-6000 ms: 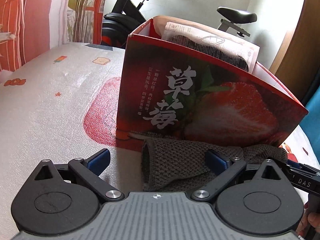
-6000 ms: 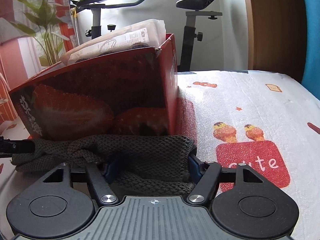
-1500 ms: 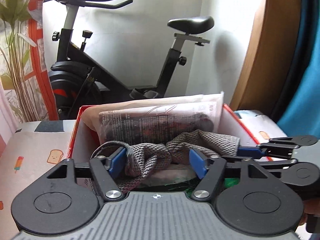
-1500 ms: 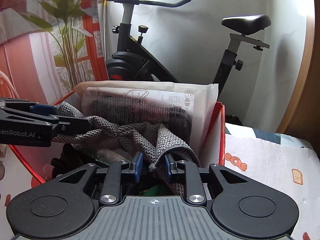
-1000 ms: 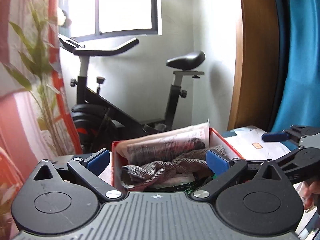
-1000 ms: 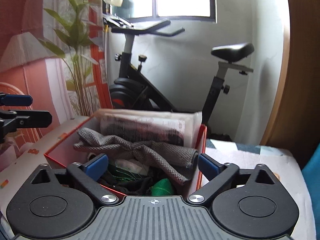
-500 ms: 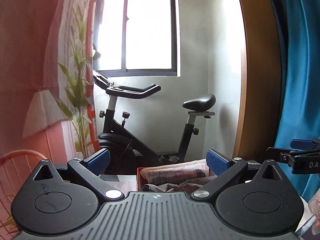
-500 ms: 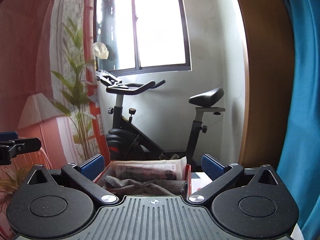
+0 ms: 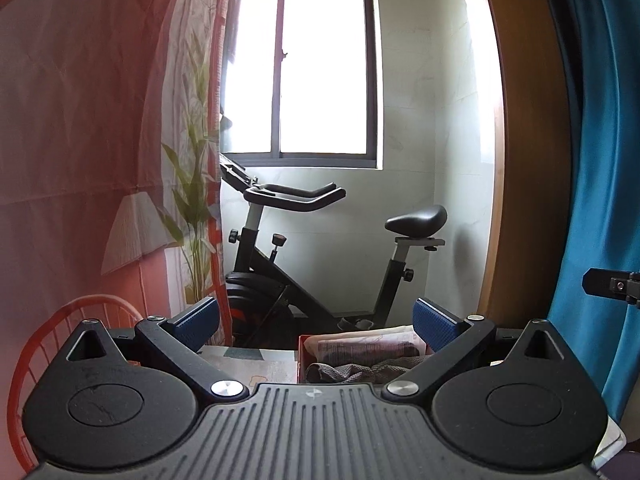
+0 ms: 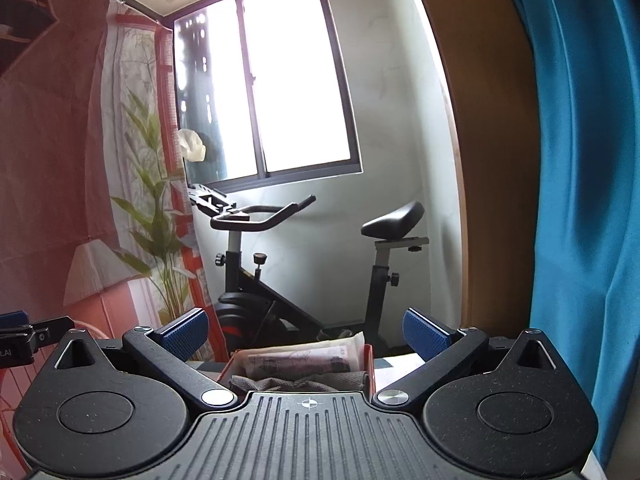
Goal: Organize soft objects
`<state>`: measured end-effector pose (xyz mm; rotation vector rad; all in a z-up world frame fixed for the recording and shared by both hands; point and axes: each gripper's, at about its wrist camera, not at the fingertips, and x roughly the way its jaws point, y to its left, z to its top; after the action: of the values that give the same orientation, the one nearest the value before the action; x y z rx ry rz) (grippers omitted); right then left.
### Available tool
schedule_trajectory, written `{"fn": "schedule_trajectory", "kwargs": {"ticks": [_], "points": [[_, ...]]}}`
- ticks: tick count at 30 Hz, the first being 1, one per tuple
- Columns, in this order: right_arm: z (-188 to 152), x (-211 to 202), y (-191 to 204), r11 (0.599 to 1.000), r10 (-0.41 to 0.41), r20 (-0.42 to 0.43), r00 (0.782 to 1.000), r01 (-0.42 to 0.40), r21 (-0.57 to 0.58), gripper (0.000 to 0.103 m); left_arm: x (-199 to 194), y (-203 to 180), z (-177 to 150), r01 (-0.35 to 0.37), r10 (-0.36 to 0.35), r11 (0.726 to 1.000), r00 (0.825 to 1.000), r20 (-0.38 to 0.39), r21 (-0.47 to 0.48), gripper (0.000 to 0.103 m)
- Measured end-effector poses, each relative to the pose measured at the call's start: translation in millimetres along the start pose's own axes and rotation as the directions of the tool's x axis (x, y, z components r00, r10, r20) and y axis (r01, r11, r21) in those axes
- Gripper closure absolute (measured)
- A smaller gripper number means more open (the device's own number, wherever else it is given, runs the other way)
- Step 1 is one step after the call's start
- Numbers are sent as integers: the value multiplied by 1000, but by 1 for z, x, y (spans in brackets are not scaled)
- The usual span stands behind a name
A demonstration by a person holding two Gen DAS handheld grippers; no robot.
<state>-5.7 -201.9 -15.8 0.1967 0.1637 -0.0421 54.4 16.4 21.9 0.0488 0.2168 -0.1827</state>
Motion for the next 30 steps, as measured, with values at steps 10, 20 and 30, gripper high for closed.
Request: {"fn": "schedule_trajectory", "kwargs": {"ticks": [10,20,30], "points": [[-1,-5,4,1000,11,-3,1000,-11,-11,0,-5,3,-3,-22,22,999,1000,-5,-36,0],[1,-3,7,999,4,-17,1000,-4,-46,0,-1,7,-4,-12,12,999,1000,-11,-34,0],[1,-4,11,998,-15,-17,1000,13,-66,0,-2,4,-6,-47,46,999,999,-24,-21,0]]}}
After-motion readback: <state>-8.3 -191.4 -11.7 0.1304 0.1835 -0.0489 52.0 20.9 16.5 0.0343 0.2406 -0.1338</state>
